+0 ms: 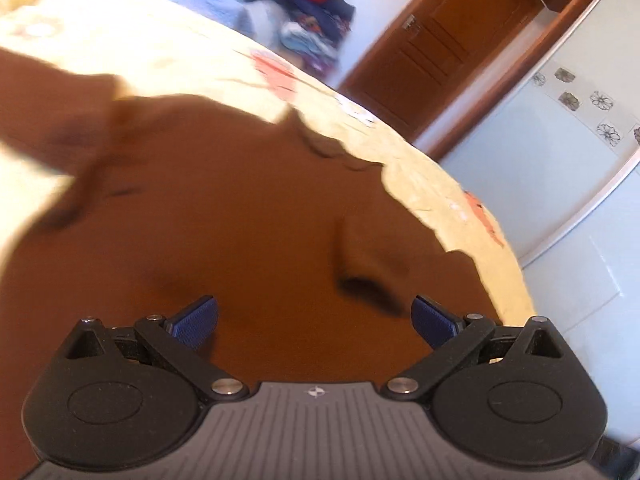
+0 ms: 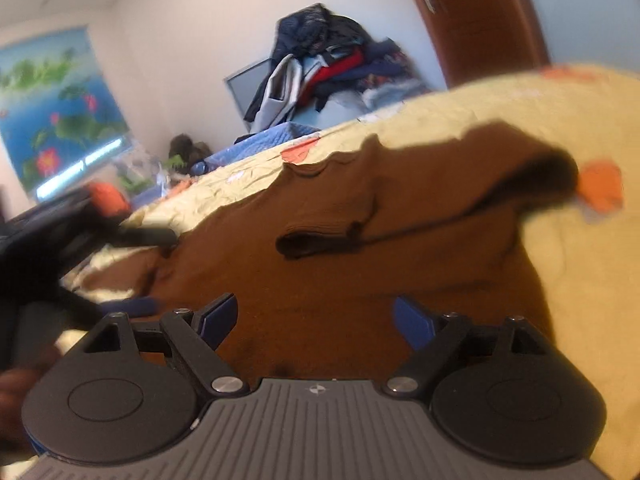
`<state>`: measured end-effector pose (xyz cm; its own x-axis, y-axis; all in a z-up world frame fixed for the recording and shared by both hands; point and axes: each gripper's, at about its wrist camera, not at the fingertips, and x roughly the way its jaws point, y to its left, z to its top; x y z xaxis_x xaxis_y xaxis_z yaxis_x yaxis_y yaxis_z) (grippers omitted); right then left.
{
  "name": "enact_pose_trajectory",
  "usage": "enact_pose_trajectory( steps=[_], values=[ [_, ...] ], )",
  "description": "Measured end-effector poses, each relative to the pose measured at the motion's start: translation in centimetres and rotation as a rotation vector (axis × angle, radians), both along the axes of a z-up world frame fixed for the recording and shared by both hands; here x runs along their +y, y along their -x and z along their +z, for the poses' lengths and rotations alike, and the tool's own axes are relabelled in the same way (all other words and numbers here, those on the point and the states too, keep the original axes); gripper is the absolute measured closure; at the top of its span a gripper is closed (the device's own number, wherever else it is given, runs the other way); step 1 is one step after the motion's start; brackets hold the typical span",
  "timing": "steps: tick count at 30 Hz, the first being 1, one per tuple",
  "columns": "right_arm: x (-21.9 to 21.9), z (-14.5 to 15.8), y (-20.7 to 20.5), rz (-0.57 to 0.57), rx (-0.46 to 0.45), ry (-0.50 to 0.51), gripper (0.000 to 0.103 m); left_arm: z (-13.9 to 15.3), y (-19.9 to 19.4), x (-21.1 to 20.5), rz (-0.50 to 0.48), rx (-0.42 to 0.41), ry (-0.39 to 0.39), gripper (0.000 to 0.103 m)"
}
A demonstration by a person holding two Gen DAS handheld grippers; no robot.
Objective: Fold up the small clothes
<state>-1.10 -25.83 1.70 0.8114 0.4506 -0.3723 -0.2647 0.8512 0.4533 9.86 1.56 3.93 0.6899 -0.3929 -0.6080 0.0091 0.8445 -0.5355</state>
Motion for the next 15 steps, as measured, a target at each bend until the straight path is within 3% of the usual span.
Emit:
enact_pose_trajectory(
  steps=[3,6,10,11,12,13,15],
  values=[
    [-0.8,0.0,0.3,-0.038,-0.015,-0.044,0.014,-0.4,-4.2,-3.6,-0.046,0.000,-0.135,0.000],
    [-1.5,-0.6,-0.3,-0.065,0.004,-0.105,0.014,-1.7,-8.3,-5.3,-0.106,0.094,-0.115,0.000],
    [-2.8,-1.5,-0.5,-0.076,0.031,-0.182,0.013,-2.0,-10.4,-6.7,-0.085,0.093,-0.138,0.004],
    [-2.9,-1.6,-0.6,-0.075,0.033,-0.189,0.012,-1.9,-10.6,-7.2,-0.085,0.085,-0.168,0.032],
    [-2.8,-1.7,-0.6,-0.074,0.032,-0.191,0.012,-1.8,-10.8,-8.0,-0.088,0.078,-0.233,0.072],
    [-2.6,-1.8,-0.8,-0.072,0.033,-0.188,0.011,-1.8,-11.0,-8.4,-0.095,0.083,-0.290,0.086],
    [-2.4,-1.8,-0.9,-0.066,0.033,-0.180,0.011,-1.3,-11.1,-8.6,-0.103,0.082,-0.330,0.095]
  ],
)
